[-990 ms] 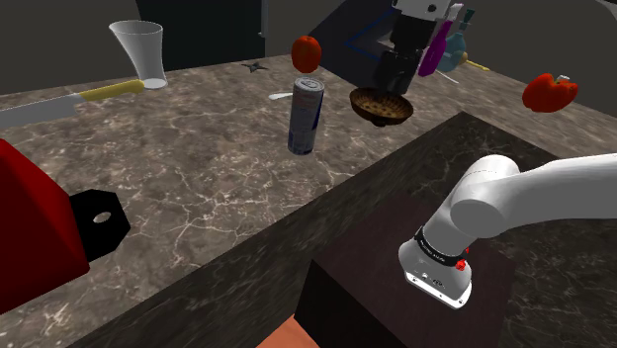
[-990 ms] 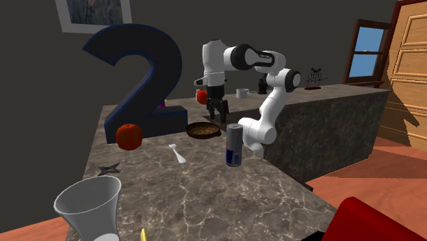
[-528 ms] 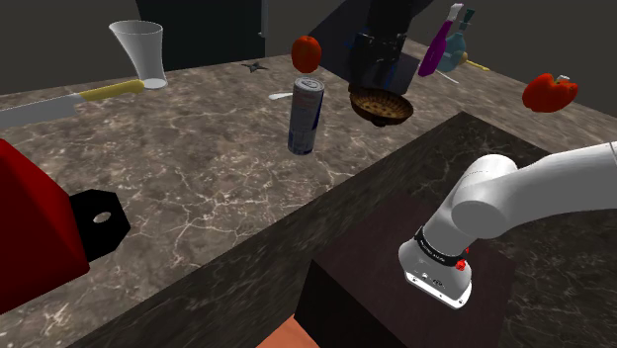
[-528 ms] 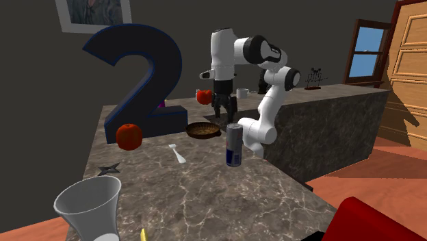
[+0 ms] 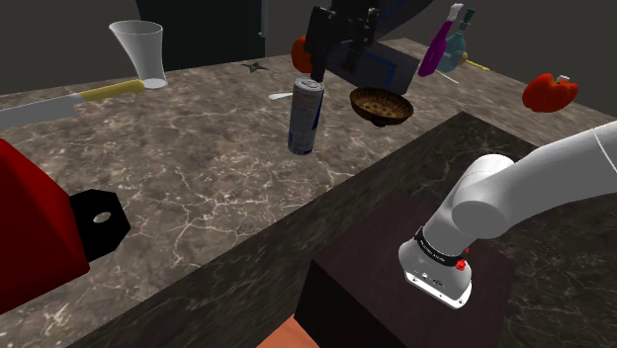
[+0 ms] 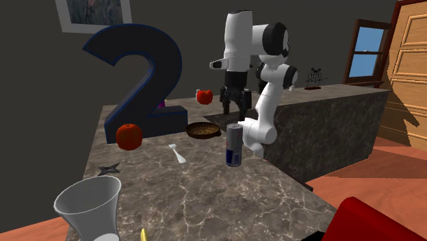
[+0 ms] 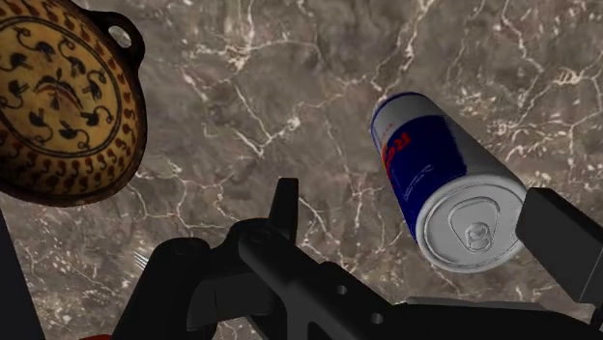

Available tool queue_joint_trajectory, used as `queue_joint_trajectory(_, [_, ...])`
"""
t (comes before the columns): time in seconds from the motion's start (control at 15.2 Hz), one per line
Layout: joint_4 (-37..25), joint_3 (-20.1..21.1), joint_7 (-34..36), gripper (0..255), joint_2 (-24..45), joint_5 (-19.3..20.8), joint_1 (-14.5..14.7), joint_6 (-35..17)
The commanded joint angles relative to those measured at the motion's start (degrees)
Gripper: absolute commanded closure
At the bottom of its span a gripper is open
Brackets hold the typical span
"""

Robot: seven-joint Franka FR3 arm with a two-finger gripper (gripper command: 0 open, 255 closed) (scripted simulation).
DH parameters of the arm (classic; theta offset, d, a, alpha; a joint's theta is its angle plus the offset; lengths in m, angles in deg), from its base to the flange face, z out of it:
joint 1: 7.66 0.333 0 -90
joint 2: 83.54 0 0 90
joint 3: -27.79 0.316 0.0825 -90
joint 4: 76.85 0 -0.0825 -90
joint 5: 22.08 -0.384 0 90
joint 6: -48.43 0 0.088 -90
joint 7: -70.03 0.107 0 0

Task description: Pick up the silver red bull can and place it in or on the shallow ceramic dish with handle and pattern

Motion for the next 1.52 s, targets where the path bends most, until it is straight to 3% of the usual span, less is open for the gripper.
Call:
queue_joint_trajectory(0.0, [-4.1, 2.8, 3.0, 0, 3.2, 0.6, -0.1, 0.2])
queue_joint_trajectory(0.13, [-6.4, 4.3, 4.7, 0, 4.9, 1.1, -0.1, 0.5])
queue_joint_trajectory(0.59, [1.3, 4.4, 4.0, 0, 2.9, 0.4, 0.3, -5.3])
queue_joint_trajectory(1.12, [1.3, 4.4, 4.0, 0, 2.9, 0.4, 0.3, -5.3])
queue_joint_trajectory(1.19, [1.3, 4.4, 4.0, 255, 2.9, 0.4, 0.3, -5.3])
queue_joint_trajectory(1.45, [1.3, 4.4, 4.0, 255, 2.9, 0.4, 0.3, -5.3])
